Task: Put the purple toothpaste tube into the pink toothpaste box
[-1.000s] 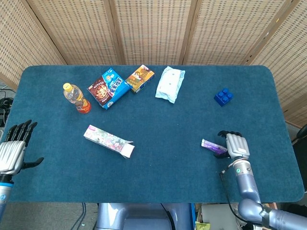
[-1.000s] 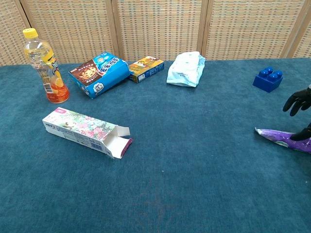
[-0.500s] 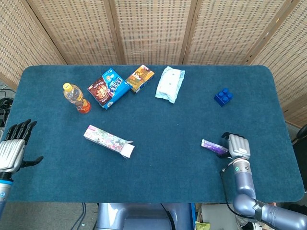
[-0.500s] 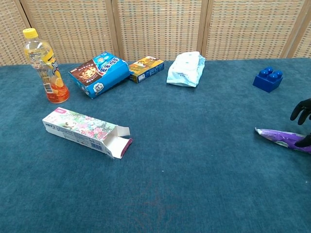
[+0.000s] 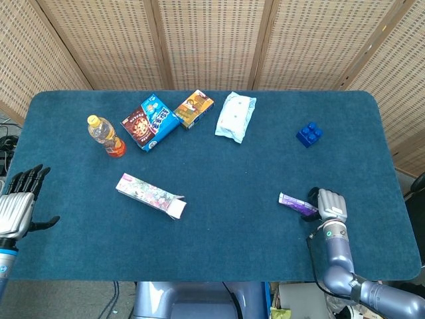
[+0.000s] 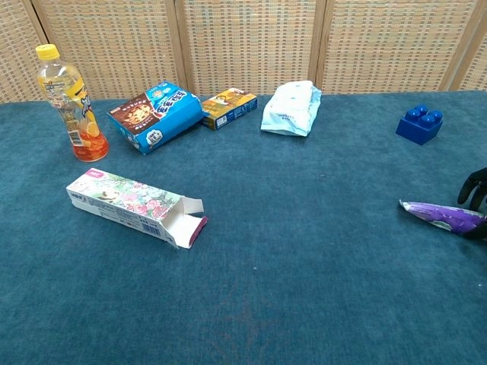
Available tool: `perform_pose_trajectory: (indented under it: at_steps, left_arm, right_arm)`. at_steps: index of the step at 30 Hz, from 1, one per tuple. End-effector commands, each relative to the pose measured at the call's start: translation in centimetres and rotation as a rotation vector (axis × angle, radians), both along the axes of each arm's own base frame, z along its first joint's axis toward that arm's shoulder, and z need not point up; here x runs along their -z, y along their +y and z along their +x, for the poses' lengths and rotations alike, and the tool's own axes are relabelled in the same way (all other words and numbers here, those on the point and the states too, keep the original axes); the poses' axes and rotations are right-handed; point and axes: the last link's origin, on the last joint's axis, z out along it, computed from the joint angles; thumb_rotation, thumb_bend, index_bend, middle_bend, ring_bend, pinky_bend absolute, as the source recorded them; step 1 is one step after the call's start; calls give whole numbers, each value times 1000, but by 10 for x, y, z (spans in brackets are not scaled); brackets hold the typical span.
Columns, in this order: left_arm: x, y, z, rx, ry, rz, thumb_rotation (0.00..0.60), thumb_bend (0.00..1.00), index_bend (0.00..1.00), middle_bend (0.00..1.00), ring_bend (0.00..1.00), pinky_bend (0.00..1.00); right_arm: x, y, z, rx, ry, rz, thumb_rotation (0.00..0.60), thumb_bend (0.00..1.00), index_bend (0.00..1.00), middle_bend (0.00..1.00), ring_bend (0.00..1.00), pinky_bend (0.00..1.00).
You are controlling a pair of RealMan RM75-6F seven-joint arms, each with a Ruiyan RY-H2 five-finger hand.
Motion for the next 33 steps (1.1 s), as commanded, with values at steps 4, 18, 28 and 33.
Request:
perform_pose_trajectory:
  at_steps: [4,18,28,33]
  left_arm:
    - [1,1,0,-3,3,-1,600,196,0,0,0,0]
    - [3,3,0,-5,10,-3,600,196,0,0,0,0]
    - [5,8,5,37,23,-26,600,196,0,0,0,0]
    - [7,22,18,153,96,-104,600,196,0,0,0,0]
  right_arm:
    - [5,-5,-2,15,-6,17,600,209,396,410,299,253]
    - [6,-2,-7,-7,36,63,600,484,605,610,474,394]
    - [-15,5,-1,-197,58,30,600,553,633,634,489,394]
    - [-34,8,8,-320,71,69,600,577,638,637,489,394]
